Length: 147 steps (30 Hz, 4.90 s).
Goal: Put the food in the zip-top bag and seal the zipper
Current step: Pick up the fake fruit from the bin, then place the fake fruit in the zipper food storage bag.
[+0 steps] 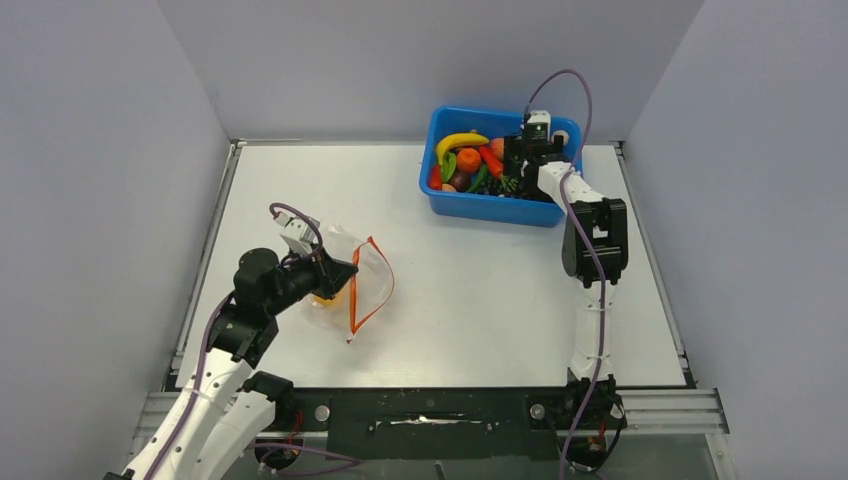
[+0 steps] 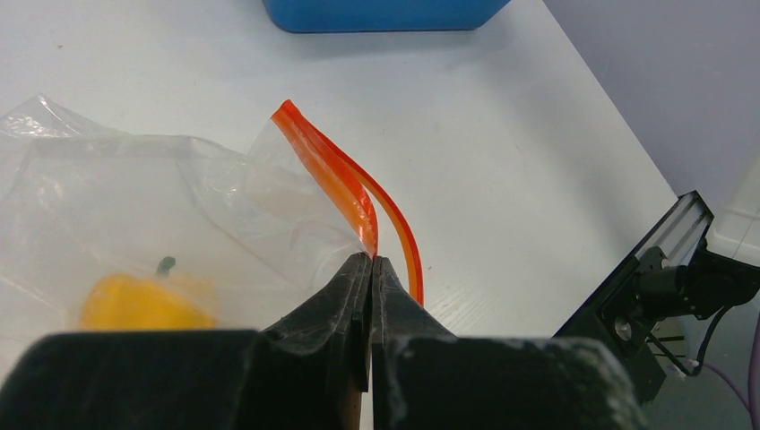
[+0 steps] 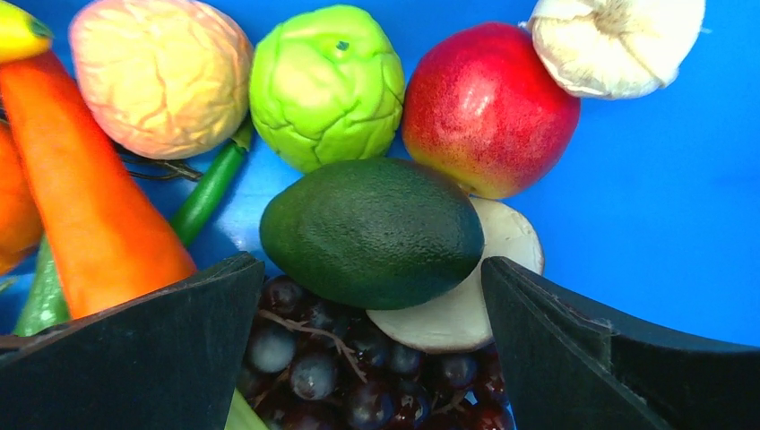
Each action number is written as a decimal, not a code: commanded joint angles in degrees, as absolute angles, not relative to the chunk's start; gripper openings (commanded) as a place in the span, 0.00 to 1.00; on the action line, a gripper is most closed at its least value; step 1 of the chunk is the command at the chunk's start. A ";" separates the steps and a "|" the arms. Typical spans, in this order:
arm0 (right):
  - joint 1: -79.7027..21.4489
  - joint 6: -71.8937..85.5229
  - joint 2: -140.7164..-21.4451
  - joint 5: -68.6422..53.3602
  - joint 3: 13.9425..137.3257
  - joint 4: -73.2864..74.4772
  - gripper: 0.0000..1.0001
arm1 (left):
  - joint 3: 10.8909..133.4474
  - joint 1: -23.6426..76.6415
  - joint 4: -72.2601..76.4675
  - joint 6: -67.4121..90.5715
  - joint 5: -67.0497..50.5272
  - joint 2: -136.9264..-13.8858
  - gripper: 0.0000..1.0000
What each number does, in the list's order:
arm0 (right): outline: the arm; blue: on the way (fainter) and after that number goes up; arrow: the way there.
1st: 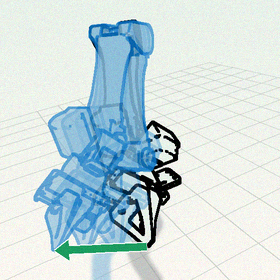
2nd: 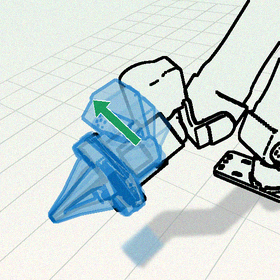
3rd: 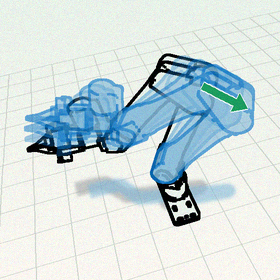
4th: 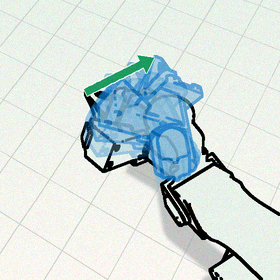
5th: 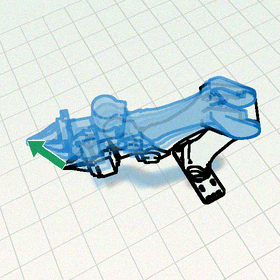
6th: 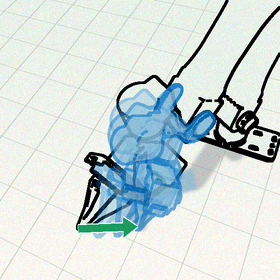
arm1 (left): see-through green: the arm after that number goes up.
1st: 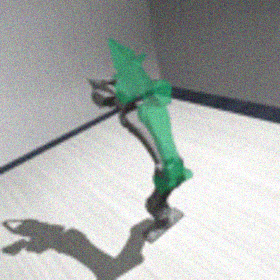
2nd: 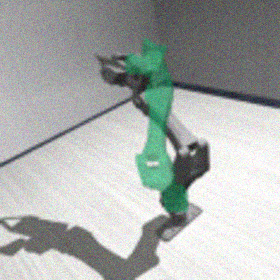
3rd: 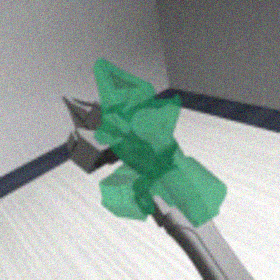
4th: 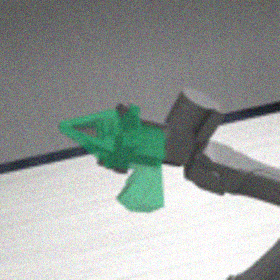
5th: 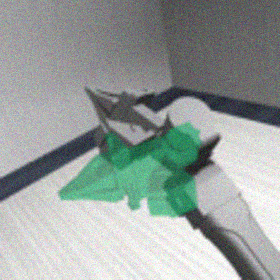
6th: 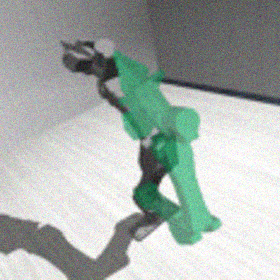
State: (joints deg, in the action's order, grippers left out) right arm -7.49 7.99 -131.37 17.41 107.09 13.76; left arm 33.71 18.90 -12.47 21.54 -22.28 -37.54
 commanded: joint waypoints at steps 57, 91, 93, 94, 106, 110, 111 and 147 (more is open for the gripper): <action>-9.92 9.29 -100.88 2.51 86.69 7.28 0.46 | 34.02 18.37 -10.55 20.92 -23.55 -38.28 0.00; -40.47 7.92 -63.72 -2.31 48.47 -13.22 0.44 | 32.79 18.46 -2.84 29.82 -24.73 -38.72 0.00; -42.68 6.12 -62.94 -2.85 47.25 -14.46 0.44 | 32.98 18.46 -1.67 30.94 -24.46 -39.02 0.00; -43.83 5.06 -62.81 -3.04 46.75 -15.00 0.44 | 33.17 18.46 -1.22 31.34 -24.36 -39.14 0.00; -52.75 -2.15 -68.58 -3.33 45.00 -18.48 0.46 | 32.39 18.46 1.81 33.15 -26.45 -39.77 0.00; -54.13 -2.77 -70.75 -5.38 44.53 -19.60 0.47 | 31.64 18.48 2.25 33.77 -26.63 -39.56 0.00; -54.49 -2.93 -71.28 -5.83 44.48 -20.16 0.47 | 31.45 18.46 2.61 33.83 -28.02 -39.46 0.00; -57.15 3.37 -74.49 -1.24 53.04 -7.74 0.83 | 31.19 18.46 -1.13 30.95 -28.04 -37.08 0.00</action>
